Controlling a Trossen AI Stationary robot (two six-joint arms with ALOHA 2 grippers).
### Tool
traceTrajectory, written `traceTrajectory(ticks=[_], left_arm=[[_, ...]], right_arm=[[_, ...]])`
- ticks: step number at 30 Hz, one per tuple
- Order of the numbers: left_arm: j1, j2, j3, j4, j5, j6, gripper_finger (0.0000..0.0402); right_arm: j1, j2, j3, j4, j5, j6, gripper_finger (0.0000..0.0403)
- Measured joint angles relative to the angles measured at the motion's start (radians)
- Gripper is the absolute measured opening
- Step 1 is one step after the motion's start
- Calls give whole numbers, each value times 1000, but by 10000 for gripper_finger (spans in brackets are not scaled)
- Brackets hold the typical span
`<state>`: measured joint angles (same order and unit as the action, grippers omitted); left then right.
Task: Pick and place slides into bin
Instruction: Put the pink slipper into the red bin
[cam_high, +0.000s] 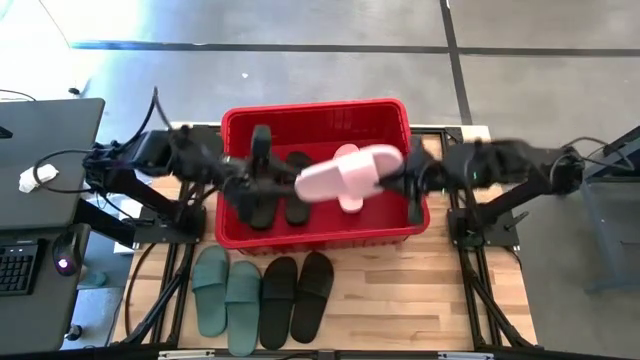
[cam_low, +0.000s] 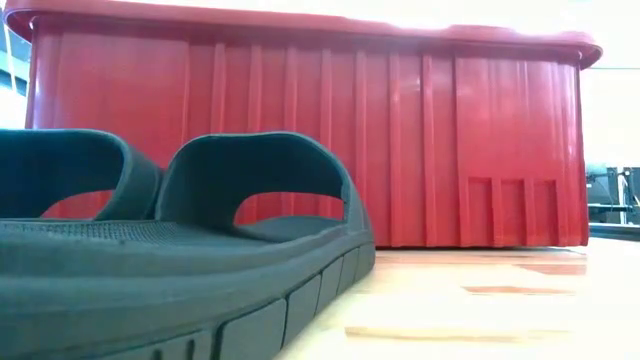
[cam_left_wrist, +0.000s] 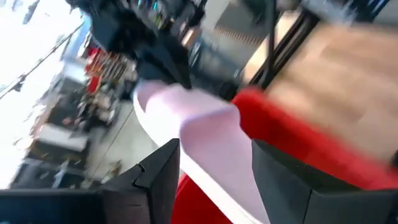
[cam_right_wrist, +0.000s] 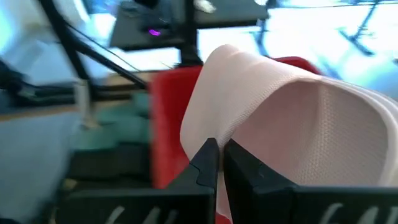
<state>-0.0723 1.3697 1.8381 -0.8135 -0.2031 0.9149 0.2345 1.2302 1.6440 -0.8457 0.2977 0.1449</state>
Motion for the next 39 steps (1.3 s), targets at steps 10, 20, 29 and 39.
traceTrajectory(ticks=[10, 20, 29, 39], left_arm=[[494, 19, 1, -25, 340, 107, 181], [812, 167, 0, -80, 750, 127, 181], [824, 316, 0, -232, 950, 155, 181], [825, 399, 0, -280, 956, 237, 181]], right_arm=[[-407, 161, 272, -406, -238, -136, 0], [-720, 340, 340, -634, -544, -328, 0], [-908, 411, 314, -722, -865, -544, 0], [-989, 412, 222, -722, -852, -518, 0]])
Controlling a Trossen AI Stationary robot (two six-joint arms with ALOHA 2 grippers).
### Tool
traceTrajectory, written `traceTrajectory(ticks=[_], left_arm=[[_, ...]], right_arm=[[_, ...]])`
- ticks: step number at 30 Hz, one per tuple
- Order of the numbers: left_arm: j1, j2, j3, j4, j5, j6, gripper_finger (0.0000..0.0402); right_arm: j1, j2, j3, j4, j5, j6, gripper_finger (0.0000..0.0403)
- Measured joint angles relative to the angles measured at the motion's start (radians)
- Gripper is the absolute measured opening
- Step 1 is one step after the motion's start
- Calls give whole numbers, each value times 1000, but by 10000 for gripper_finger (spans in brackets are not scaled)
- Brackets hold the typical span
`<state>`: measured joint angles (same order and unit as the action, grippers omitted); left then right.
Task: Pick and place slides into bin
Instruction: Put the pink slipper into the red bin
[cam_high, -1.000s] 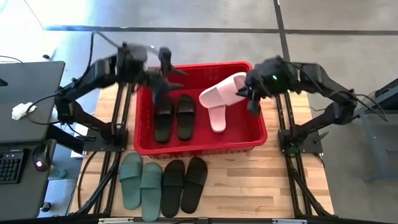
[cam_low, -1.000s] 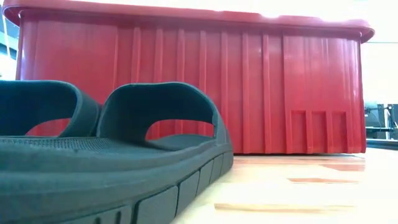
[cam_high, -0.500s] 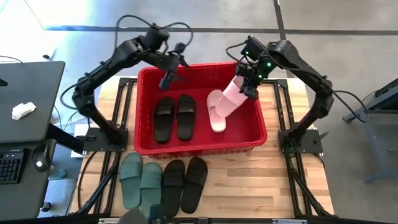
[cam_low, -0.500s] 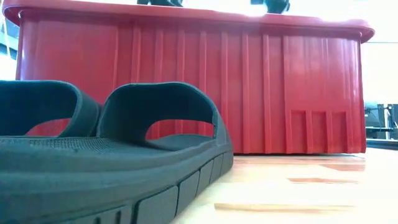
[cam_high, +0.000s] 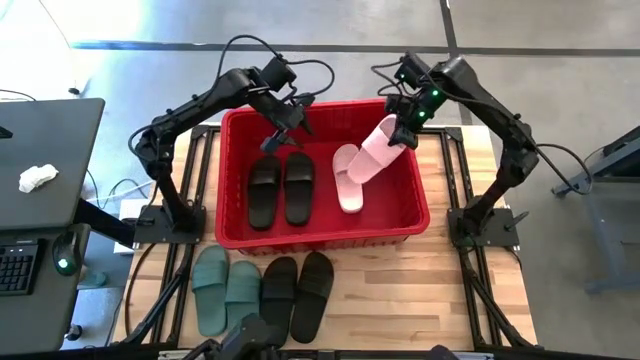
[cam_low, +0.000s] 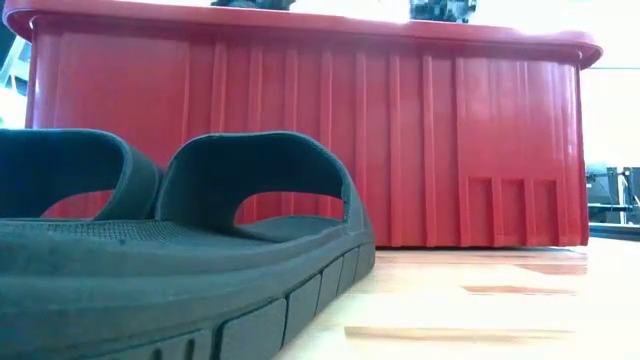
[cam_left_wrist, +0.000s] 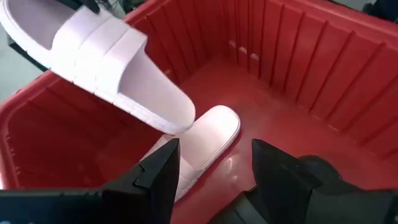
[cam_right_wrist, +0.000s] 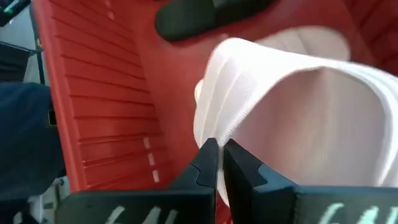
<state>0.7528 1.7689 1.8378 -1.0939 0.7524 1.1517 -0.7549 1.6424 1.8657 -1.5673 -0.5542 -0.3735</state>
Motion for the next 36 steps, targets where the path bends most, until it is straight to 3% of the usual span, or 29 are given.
traceTrajectory(ticks=[11, 16, 26, 36], left_arm=[[0, 48, 0, 74, 4, 34, 181], [0, 65, 0, 94, -24, 30, 181], [0, 89, -1, 106, -50, 24, 181], [0, 89, 0, 109, -93, 22, 181]], right_arm=[[46, 0, -206, 0, 46, 18, 0], [62, 22, -202, 5, 115, -11, 0], [64, 153, -184, -2, 143, -106, 0], [60, 208, -185, 113, 251, -163, 0]])
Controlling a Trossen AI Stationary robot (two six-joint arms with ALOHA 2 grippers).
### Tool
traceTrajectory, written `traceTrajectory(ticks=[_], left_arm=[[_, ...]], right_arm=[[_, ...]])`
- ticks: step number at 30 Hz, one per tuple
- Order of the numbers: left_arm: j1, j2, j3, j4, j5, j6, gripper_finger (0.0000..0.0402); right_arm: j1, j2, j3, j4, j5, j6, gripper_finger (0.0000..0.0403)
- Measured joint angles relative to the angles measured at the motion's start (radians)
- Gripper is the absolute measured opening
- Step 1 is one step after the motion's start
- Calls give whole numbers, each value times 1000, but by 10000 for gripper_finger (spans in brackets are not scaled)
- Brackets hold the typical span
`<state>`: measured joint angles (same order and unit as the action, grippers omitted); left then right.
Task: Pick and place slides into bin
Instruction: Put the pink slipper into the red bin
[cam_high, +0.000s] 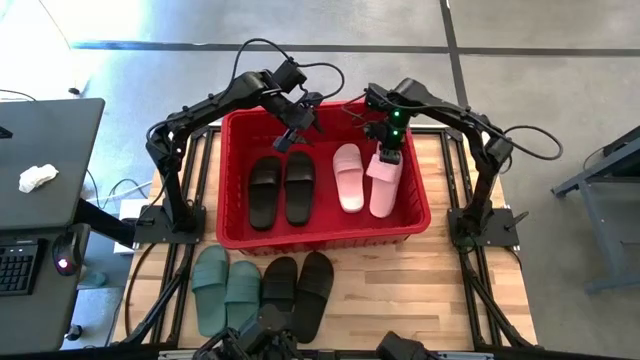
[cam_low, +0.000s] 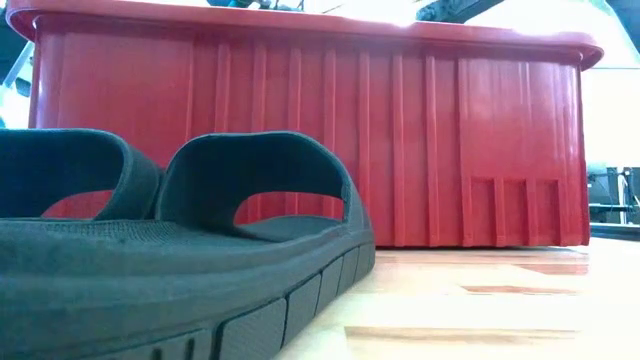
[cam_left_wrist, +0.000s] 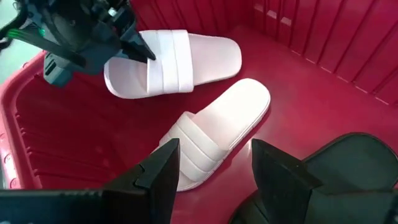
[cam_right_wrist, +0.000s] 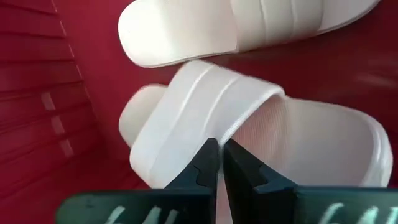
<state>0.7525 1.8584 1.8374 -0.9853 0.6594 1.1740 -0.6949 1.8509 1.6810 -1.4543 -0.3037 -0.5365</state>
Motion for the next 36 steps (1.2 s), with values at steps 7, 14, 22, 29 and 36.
traceTrajectory(ticks=[7, 14, 22, 29, 36], left_arm=[[0, 0, 0, 10, -53, -1, 181], [0, 0, 0, 10, -69, -1, 181], [0, 0, 0, 10, -69, -1, 181], [0, 0, 0, 10, -69, -1, 181], [0, 0, 0, 9, -69, -1, 181]], right_arm=[[1, -2, 0, 81, 18, -22, 0], [1, -2, 0, 131, 38, -28, 0], [1, -2, 0, 132, 130, -33, 9], [1, -3, 0, 151, 121, -33, 69], [2, -3, 0, 154, 121, -22, 116]])
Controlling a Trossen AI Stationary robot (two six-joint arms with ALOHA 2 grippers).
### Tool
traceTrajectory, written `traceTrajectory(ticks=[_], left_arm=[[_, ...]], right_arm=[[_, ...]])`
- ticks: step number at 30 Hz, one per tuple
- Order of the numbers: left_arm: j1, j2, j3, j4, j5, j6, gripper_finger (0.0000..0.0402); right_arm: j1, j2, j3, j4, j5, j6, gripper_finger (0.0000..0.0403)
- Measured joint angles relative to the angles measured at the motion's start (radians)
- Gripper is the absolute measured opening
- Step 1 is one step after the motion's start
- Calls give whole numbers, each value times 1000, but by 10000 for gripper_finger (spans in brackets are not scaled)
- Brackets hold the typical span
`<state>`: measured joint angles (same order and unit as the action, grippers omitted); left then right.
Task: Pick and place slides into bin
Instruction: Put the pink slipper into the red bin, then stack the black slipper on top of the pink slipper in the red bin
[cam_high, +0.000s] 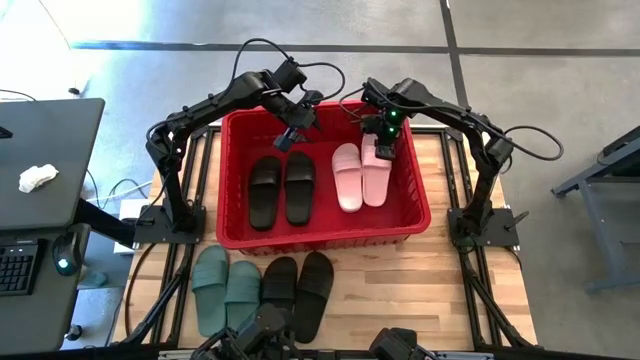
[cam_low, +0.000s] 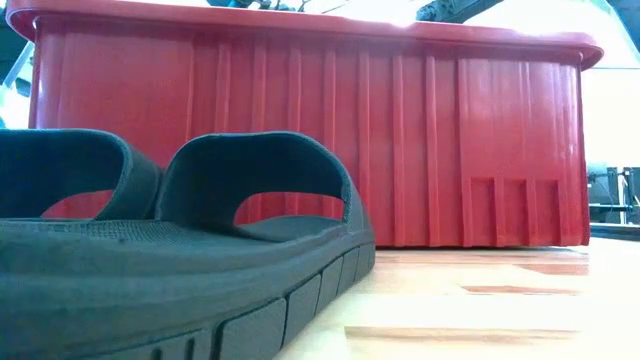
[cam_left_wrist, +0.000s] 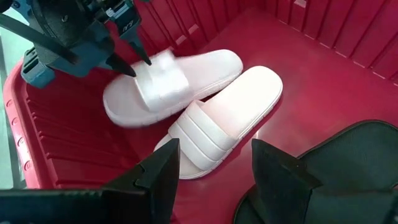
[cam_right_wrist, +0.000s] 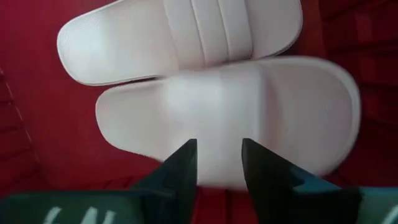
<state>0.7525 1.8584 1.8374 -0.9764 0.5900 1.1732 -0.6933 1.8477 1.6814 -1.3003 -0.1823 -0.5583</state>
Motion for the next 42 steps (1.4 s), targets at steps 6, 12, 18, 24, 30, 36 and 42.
traceTrajectory(ticks=[6, 12, 18, 24, 30, 36, 42], left_arm=[[0, 0, 0, 0, 0, 0, 181], [0, 0, 0, 0, 0, -2, 181], [0, 0, 0, 0, 0, -4, 181], [0, -3, 14, -40, 0, -26, 181], [0, -5, 50, -247, -7, -6, 181], [0, -4, 105, -413, 30, -17, 181], [0, -5, 177, -518, 56, -29, 181]], right_arm=[[0, 0, 0, -2, -11, 1, 124], [-5, -2, 0, 37, -120, 59, 124], [-6, -2, 0, 38, -121, 71, 124], [22, -5, 0, 58, -124, 69, 124], [34, -30, 0, 83, -112, 72, 124], [19, -57, 1, 157, -109, 110, 124], [13, -69, 1, 235, -129, 191, 124]])
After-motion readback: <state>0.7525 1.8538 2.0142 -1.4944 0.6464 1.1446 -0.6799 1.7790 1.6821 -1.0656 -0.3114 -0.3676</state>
